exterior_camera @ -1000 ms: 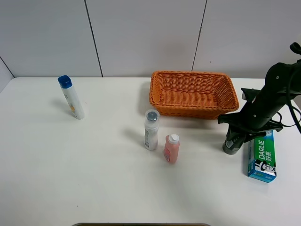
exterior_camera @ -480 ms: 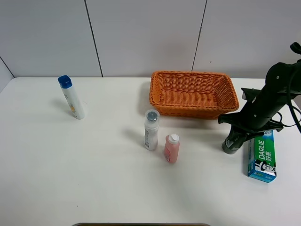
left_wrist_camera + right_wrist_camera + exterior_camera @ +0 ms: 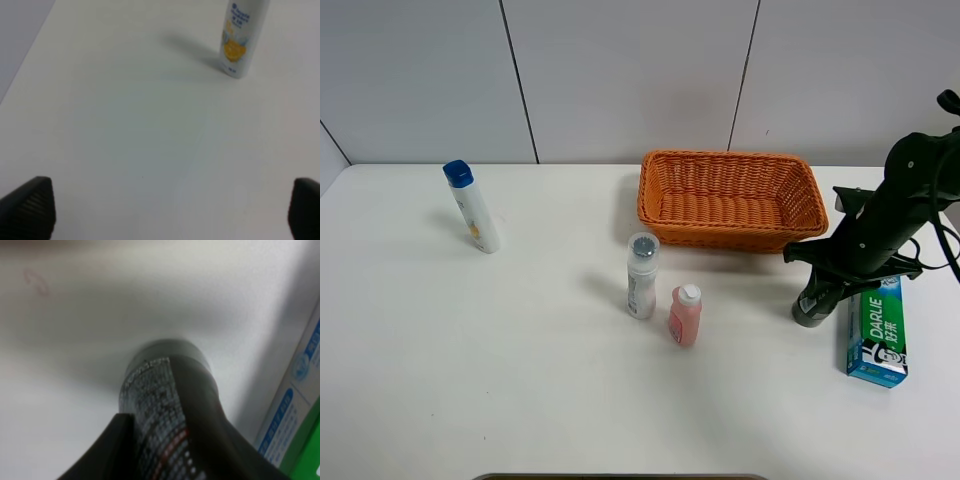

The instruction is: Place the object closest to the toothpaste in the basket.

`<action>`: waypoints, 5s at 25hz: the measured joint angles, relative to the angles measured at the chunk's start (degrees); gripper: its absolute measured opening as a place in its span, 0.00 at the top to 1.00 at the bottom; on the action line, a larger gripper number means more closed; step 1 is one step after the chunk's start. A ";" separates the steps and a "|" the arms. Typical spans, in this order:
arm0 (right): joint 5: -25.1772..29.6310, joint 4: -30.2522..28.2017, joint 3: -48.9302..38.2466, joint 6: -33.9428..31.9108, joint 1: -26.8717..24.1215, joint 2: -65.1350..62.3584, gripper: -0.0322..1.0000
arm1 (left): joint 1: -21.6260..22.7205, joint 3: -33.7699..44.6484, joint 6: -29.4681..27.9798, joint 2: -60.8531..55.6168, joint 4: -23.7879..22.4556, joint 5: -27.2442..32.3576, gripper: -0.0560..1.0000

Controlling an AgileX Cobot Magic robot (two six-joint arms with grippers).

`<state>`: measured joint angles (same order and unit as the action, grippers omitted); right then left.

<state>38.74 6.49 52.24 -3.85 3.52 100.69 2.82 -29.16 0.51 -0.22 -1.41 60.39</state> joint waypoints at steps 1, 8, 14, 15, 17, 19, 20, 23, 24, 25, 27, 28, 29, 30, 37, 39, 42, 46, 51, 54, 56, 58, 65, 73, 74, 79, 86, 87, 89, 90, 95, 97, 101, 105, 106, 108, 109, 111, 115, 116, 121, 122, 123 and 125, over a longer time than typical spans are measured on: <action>-0.05 0.15 0.00 0.00 0.00 -0.06 0.61 | 0.00 0.00 0.00 0.00 0.00 0.00 0.06; 0.32 1.27 0.00 -0.17 0.00 -4.25 0.63 | 0.00 0.00 0.00 0.00 0.00 0.00 0.06; 5.68 1.47 0.94 -0.17 0.00 -12.76 0.63 | 0.00 0.00 0.00 0.00 0.00 0.00 0.06; 6.97 1.63 1.81 0.14 0.00 -14.03 0.63 | 0.00 0.00 0.00 0.00 0.00 0.00 0.06; 9.18 2.14 5.17 0.89 0.00 -15.64 0.63 | 0.00 0.00 0.00 0.00 0.00 0.00 0.06; 11.15 2.71 9.30 1.37 0.00 -16.03 0.63 | 0.00 0.00 0.00 0.00 0.00 0.00 0.06; 11.61 2.71 11.55 1.54 0.00 -15.95 0.63 | 0.00 0.00 0.00 0.00 0.00 0.00 0.06; 12.49 2.71 17.45 1.59 0.00 -14.73 0.63 | 0.00 0.00 0.00 0.00 0.00 0.00 0.06; 12.55 2.71 19.25 1.64 0.00 -14.20 0.63 | 0.00 0.00 0.00 0.00 0.00 0.00 0.06; 12.56 2.71 20.80 1.64 0.00 -13.42 0.63 | 0.00 0.00 0.00 0.00 0.00 0.00 0.06; 12.35 2.71 23.17 1.64 0.00 -11.50 0.63 | 0.00 0.00 0.00 0.00 0.00 0.00 0.06; 12.05 2.77 24.24 1.70 0.00 -10.48 0.63 | 0.00 0.00 0.00 0.00 0.00 0.00 0.06; 11.56 2.77 25.17 1.87 0.00 -9.14 0.63 | 0.00 0.00 0.00 0.00 0.00 0.00 0.06; 10.83 3.04 25.84 2.54 0.00 -7.73 0.63 | 0.00 0.00 0.00 0.00 0.00 0.00 0.06; 5.75 7.10 29.31 5.73 0.00 0.97 0.63 | 0.00 0.00 0.00 0.00 0.00 0.00 0.06; 4.61 7.63 29.88 5.79 0.00 2.80 0.63 | 0.00 0.00 0.00 0.00 0.00 0.00 0.06; 1.78 7.74 30.07 6.05 0.00 5.05 0.63 | 0.00 0.00 0.00 0.00 0.00 0.00 0.06; -2.85 7.71 30.07 6.17 0.00 7.77 0.63 | 0.00 0.00 0.00 0.00 0.00 0.00 0.06; -5.44 7.67 30.14 6.21 0.00 11.97 0.63 | 0.00 0.00 0.00 0.00 0.00 0.00 0.06; -5.49 7.67 30.14 6.21 0.00 13.72 0.63 | 0.00 0.00 0.00 0.00 0.00 0.00 0.06; -5.49 7.67 30.14 6.21 0.00 14.13 0.60 | 0.00 0.00 0.00 0.00 0.00 0.00 0.06; -5.86 7.67 30.19 6.21 0.00 14.18 0.53 | 0.00 0.00 0.00 0.00 0.00 0.00 0.06; -5.31 7.76 30.31 6.21 0.00 14.13 0.39 | 0.00 0.00 0.00 0.00 0.00 0.00 0.06; 3.36 8.30 32.54 6.21 0.00 12.76 0.20 | 0.00 0.00 0.00 0.00 0.00 0.00 0.06; 4.32 8.30 33.28 6.21 0.00 11.90 0.20 | 0.00 0.00 0.00 0.00 0.00 0.00 0.06; 12.01 8.07 36.89 6.21 0.00 5.27 0.20 | 0.00 0.00 0.00 0.00 0.06 0.00 0.06; 26.47 4.02 37.37 6.21 0.00 -8.29 0.20 | 0.00 0.00 0.00 0.00 0.15 0.00 0.06; 28.56 3.57 37.37 6.21 0.00 -10.52 0.20 | 0.00 0.00 0.00 0.00 0.15 0.00 0.06; 30.16 2.72 37.37 6.40 0.00 -14.63 0.20 | 0.00 0.00 0.00 0.00 0.15 0.00 0.06; 30.53 2.60 37.37 6.55 0.00 -16.94 0.20 | 0.00 0.00 0.00 0.00 0.15 0.00 0.06; 30.72 3.33 37.29 6.65 0.00 -28.68 0.20 | 0.00 0.00 0.00 0.00 0.09 0.00 0.06; 30.77 4.04 36.15 6.51 0.00 -33.04 0.20 | 0.00 0.00 0.00 0.00 0.09 0.00 0.06; 30.77 4.15 28.33 6.21 0.00 -43.52 0.20 | 0.00 0.00 0.00 0.00 0.09 0.00 0.06; 30.90 3.96 16.24 6.16 0.00 -55.16 0.20 | 0.00 0.00 0.00 0.00 0.09 0.00 0.06; 30.99 3.66 12.80 6.16 0.00 -58.16 0.20 | 0.00 0.00 0.00 0.00 0.09 0.00 0.06; 30.99 1.56 6.30 6.16 0.00 -63.36 0.20 | 0.00 0.00 0.00 0.00 0.09 0.00 0.06; 30.99 -0.05 3.74 6.16 0.00 -66.01 0.20 | 0.00 0.00 0.00 0.00 0.09 0.00 0.06; 31.10 -3.26 -1.90 6.16 0.00 -70.60 0.20 | 0.00 0.00 0.00 0.00 0.09 0.00 0.06; 28.63 -8.04 -11.06 6.03 0.00 -79.69 0.20 | 0.00 0.00 0.00 0.00 0.09 0.00 0.06; 27.42 -8.31 -12.80 5.97 0.00 -81.93 0.20 | 0.00 0.00 0.00 0.00 0.09 0.00 0.06; 22.54 -8.43 -20.08 5.05 0.00 -90.99 0.20 | 0.00 0.00 0.00 0.00 0.09 0.00 0.06; 21.96 -8.43 -21.07 5.05 -0.08 -92.60 0.20 | 0.00 0.00 0.00 0.00 0.09 0.00 0.06; 21.60 -8.49 -21.73 5.01 -0.38 -94.13 0.20 | 0.00 0.00 0.00 0.00 0.09 0.00 0.06; 21.43 -8.80 -22.18 4.94 -1.15 -96.76 0.20 | 0.00 0.00 0.00 0.00 0.09 0.00 0.06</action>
<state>60.18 -2.31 30.06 1.09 2.37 3.93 2.82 -29.16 0.51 -0.22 -1.32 60.39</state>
